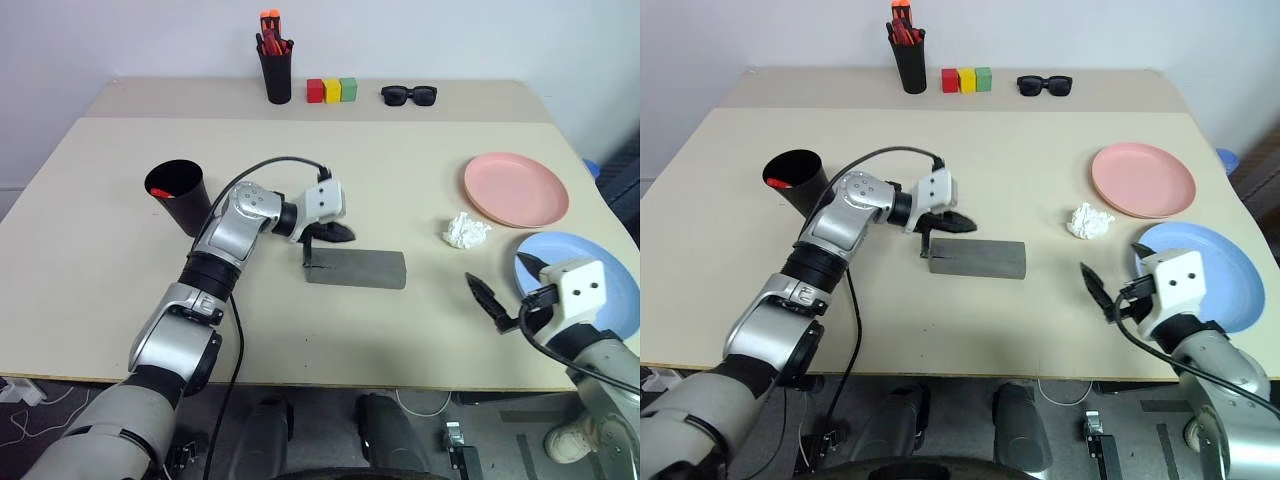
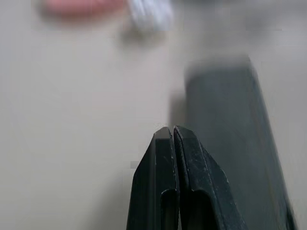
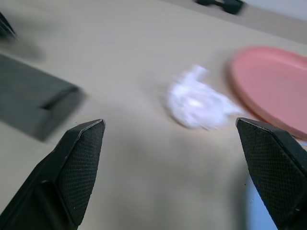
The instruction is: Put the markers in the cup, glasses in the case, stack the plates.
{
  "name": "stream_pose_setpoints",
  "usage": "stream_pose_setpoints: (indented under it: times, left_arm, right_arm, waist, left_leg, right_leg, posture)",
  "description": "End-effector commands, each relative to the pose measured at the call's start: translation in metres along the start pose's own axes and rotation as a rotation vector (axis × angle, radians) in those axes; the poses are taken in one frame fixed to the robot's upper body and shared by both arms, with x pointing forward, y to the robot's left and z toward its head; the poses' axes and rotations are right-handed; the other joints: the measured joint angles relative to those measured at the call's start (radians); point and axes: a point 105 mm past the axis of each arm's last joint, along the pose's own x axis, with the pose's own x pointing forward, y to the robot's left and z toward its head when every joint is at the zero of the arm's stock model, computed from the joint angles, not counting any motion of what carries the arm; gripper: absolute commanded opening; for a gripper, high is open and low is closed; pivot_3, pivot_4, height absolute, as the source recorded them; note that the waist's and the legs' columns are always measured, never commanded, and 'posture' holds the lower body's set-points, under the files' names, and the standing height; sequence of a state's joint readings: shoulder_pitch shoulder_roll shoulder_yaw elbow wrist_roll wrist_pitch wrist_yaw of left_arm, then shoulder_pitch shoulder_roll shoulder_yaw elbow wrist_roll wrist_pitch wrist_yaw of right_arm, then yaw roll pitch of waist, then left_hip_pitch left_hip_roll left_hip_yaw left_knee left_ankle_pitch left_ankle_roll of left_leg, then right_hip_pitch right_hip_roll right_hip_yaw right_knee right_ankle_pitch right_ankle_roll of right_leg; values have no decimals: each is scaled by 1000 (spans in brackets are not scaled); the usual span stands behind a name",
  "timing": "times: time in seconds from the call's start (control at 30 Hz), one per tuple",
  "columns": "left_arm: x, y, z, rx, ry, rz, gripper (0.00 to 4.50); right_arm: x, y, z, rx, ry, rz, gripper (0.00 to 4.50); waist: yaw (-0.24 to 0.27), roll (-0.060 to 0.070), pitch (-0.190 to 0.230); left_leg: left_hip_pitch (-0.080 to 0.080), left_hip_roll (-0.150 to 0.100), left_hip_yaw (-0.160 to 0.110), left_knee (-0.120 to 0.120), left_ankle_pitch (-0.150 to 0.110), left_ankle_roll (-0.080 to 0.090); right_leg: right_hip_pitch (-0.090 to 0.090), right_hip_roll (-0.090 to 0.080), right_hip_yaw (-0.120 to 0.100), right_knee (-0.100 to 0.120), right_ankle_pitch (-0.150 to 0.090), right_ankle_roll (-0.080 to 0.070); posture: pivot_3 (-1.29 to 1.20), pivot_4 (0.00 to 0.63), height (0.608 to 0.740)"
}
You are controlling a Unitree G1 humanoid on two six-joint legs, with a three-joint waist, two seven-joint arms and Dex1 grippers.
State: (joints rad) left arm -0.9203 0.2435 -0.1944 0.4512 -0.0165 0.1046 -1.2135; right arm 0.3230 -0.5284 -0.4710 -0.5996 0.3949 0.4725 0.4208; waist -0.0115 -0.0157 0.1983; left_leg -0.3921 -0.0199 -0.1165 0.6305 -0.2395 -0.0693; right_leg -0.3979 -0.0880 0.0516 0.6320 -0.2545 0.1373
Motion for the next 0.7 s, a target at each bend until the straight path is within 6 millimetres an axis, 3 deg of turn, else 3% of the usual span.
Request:
stream_pose_setpoints:
  times: [0.03,0.13,0.23,0.37,0.63,0.7]
  left_arm:
    - [-3,-11,36,54,-160,-29,53]
    - [-6,-36,42,-5,-234,-161,880]
    - [-12,-53,35,-13,-195,-268,2364]
    - [-18,-60,29,-21,-159,-321,4437]
    - [-19,-60,20,10,-106,-316,4480]
    - [-19,-60,19,16,-103,-311,4500]
  right_arm:
    - [-10,-17,-13,7,48,-62,4500]
    - [-15,-25,-29,20,91,-80,4500]
    - [-17,-32,-43,22,131,-87,4500]
    - [-16,-40,-55,22,156,-98,4500]
    - [3,-46,-58,14,162,-94,4500]
    - [8,-48,-59,18,166,-98,3940]
  waist:
    - [-1,1,0]
    - [-6,3,-2]
    - [-9,4,-2]
    - [-6,4,-2]
    - [-6,4,-2]
    - [-5,4,-2]
  left_leg:
    - [0,0,0,0,0,0]
    - [2,0,1,0,0,0]
    - [2,0,1,0,0,0]
    - [3,0,1,1,0,0]
    - [3,0,1,0,0,0]
    - [3,0,1,0,0,0]
  right_leg:
    - [0,0,0,0,0,0]
    - [1,0,0,0,0,0]
    - [1,1,1,1,0,-1]
    - [2,0,1,1,0,-1]
    - [2,0,0,0,0,-1]
    - [2,0,0,0,0,-1]
  posture:
    - [0,150,740]
    - [0,150,740]
    - [0,150,740]
    - [0,150,740]
    - [0,150,740]
    - [0,150,740]
